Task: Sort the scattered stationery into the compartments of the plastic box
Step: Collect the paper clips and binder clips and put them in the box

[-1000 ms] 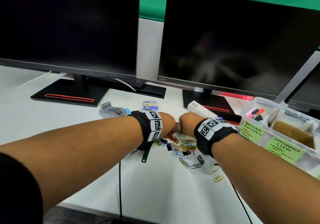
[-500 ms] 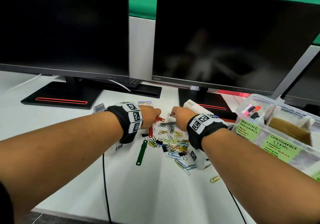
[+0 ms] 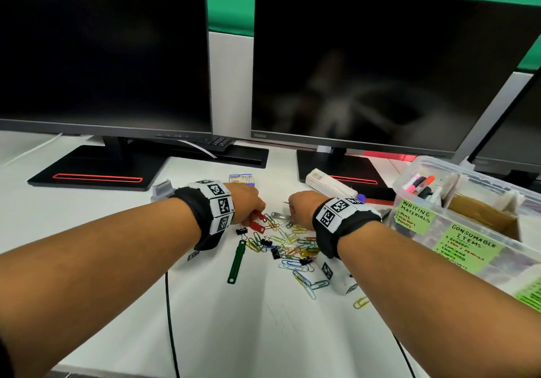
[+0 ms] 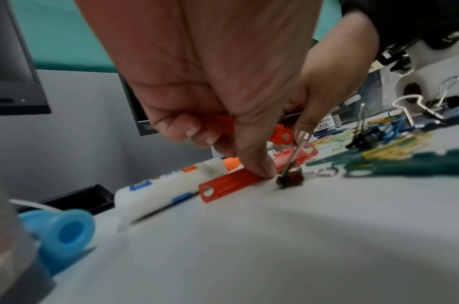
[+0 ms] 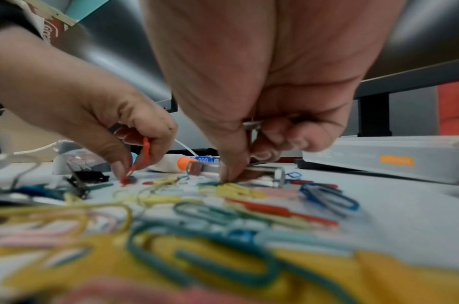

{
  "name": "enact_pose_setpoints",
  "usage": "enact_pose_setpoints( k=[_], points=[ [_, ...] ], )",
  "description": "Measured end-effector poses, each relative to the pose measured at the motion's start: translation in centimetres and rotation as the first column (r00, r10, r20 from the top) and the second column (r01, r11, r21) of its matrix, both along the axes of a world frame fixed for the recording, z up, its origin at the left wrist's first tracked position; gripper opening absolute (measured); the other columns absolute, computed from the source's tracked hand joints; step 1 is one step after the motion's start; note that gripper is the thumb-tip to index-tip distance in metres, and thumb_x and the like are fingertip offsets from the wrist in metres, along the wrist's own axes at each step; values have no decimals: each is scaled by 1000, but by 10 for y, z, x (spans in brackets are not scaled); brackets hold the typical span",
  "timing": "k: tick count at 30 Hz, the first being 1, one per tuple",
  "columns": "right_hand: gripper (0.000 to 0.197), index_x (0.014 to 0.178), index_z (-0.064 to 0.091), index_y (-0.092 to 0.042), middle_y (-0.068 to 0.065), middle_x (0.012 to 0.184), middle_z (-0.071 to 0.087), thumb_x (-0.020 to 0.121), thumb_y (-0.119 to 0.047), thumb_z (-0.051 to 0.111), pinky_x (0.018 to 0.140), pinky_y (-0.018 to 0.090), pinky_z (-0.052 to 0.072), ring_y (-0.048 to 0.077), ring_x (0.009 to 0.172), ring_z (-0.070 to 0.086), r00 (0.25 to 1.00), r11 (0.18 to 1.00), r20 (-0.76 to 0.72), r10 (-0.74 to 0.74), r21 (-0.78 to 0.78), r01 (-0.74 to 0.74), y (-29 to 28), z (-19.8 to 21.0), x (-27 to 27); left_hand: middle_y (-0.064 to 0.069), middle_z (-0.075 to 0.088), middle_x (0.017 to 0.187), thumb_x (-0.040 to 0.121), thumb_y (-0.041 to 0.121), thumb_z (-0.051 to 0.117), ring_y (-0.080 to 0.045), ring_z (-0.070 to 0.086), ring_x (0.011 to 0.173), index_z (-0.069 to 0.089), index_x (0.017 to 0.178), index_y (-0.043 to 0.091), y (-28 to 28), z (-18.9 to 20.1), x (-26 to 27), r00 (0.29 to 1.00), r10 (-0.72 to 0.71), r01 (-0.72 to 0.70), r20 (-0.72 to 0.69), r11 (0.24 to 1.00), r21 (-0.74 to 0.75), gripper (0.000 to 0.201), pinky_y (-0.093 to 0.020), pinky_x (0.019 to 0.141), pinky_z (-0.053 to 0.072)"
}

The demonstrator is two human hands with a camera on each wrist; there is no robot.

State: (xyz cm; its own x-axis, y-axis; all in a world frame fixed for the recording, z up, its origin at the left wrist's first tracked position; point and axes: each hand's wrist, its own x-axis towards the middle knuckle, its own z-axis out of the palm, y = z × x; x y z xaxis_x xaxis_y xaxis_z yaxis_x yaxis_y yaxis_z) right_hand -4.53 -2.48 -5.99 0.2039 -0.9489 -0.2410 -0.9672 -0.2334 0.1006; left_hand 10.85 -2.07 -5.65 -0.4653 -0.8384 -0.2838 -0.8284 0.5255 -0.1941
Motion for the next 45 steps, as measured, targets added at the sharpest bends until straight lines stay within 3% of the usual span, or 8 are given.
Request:
enact_pose_setpoints(
  k=[8, 16, 21, 24, 30, 35, 38, 45],
  points=[
    [22, 112, 58, -8, 10, 115, 63, 93, -16, 50, 81, 29, 45, 27, 105, 60, 1000, 990, 16, 21, -142, -19, 12, 21, -12, -6, 61, 113, 96, 17, 44, -21, 53, 91, 50, 114, 17, 17, 14, 9, 988, 127, -134, -91, 989, -69, 18, -30, 78, 42],
    [25, 107, 69, -6, 6, 101, 69, 84, -11, 62, 78, 26, 48, 20, 88, 59, 992, 989, -60, -107, 96, 112, 57, 42, -73, -7, 57, 125, 99, 43, 39, -24, 55, 116, 49, 128, 10, 47, 24, -1, 975, 219, -218, 33, 975, -50, 45, -29, 82, 39],
    [10, 77, 64, -25, -9, 67, 60, 79, -16, 68, 38, 9, 36, 7, 56, 48, 987, 969, 76, -143, 215, 124, 88, 36, -106, 1, 52, 83, 80, 62, 58, -17, 49, 83, 60, 106, 9, 53, 17, -7, 957, 239, -242, 166, 970, 2, 59, -22, 63, 38],
    [12, 75, 68, -25, -8, 66, 63, 77, -14, 70, 37, 15, 32, 8, 50, 43, 968, 949, 188, -167, 296, 106, 98, 33, -112, 3, 41, 63, 78, 63, 61, -16, 48, 72, 57, 79, 11, 58, 17, -13, 936, 260, -275, 236, 961, 31, 52, -22, 50, 31],
    [25, 60, 60, -29, -11, 54, 56, 76, -14, 72, 32, 8, 30, -3, 36, 46, 985, 929, 131, -109, 367, 54, 107, 22, -102, 0, 52, 86, 82, 50, 65, -17, 48, 83, 64, 117, 7, 59, 15, -14, 934, 291, -305, 208, 952, 37, 55, -23, 71, 36],
    [9, 83, 67, -22, -10, 67, 55, 79, -14, 70, 46, 13, 39, 7, 63, 51, 991, 970, 81, -108, 227, 87, 97, 20, -90, -1, 52, 91, 84, 39, 67, -16, 50, 84, 64, 118, 6, 58, 17, -18, 936, 292, -304, 198, 952, 35, 48, -23, 72, 39],
    [25, 107, 68, -15, 1, 98, 65, 82, -15, 67, 67, 20, 41, 14, 86, 51, 992, 982, 71, -103, 167, 90, 89, 17, -87, -1, 51, 93, 87, 35, 64, -19, 58, 94, 62, 120, 6, 62, 15, -24, 944, 251, -260, 215, 966, 12, 44, -26, 78, 44],
    [16, 72, 61, -30, -15, 72, 57, 81, -20, 70, 63, 14, 39, 9, 79, 53, 997, 959, 75, -27, 282, 4, 95, 29, -104, -5, 55, 99, 92, 38, 56, -22, 60, 109, 58, 123, 5, 66, 14, -25, 954, 246, -253, 172, 967, 24, 45, -25, 80, 42]
  ],
)
